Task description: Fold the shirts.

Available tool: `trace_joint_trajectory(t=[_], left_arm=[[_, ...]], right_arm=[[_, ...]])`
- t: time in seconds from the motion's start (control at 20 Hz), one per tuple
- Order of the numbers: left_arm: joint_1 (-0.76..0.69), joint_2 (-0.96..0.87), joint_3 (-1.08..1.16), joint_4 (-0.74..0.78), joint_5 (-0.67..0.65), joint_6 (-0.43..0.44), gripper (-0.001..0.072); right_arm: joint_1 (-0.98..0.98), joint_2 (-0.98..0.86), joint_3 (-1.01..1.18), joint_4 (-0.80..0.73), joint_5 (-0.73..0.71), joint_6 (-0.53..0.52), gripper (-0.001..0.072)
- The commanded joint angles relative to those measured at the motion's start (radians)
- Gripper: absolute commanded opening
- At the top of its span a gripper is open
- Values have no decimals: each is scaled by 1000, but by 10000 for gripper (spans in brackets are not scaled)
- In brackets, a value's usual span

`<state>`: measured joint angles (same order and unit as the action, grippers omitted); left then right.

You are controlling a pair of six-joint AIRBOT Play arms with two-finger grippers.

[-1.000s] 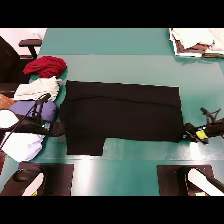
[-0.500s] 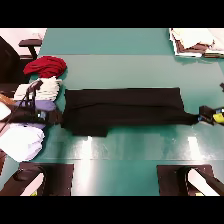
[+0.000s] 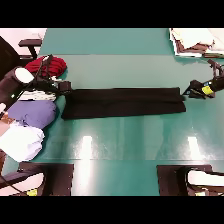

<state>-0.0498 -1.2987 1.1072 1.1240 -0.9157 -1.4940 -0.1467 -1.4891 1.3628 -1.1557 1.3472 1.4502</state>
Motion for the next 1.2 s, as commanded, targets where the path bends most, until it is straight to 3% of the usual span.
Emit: trace_joint_trajectory(t=[0.0,0.1,0.2,0.25,0.3,0.35,0.7,0.75,0.8,0.95,1.1,1.15], left_arm=[[0,-63,43,-6,36,-1,500],[0,-58,52,-6,-4,2,499],[-8,-57,52,-32,-39,2,498],[-19,-57,52,-39,-40,2,434],[-35,-57,52,-48,-37,4,144],[-59,-57,52,-53,-26,19,31],[-261,-93,52,-112,92,-1,22],[-281,-112,61,-148,113,0,22],[-303,-144,84,-172,130,0,22],[-371,-263,203,-190,137,1,22],[-428,-402,343,-190,100,1,22],[-446,-449,391,-190,84,1,22]], right_arm=[[-44,-98,86,163,13,-103,390],[-99,-97,68,161,43,-140,521],[-169,-98,18,161,66,-154,531],[-204,-98,-21,162,52,-156,531],[-233,-105,-55,170,34,-172,531],[-254,-118,-77,175,30,-178,531],[-209,-274,-97,352,19,-233,525],[-177,-290,-77,349,16,-234,474],[-152,-305,-51,349,21,-242,357],[-93,-320,42,347,58,-246,117],[-58,-273,125,344,116,-245,21],[-46,-238,150,345,130,-239,21]])
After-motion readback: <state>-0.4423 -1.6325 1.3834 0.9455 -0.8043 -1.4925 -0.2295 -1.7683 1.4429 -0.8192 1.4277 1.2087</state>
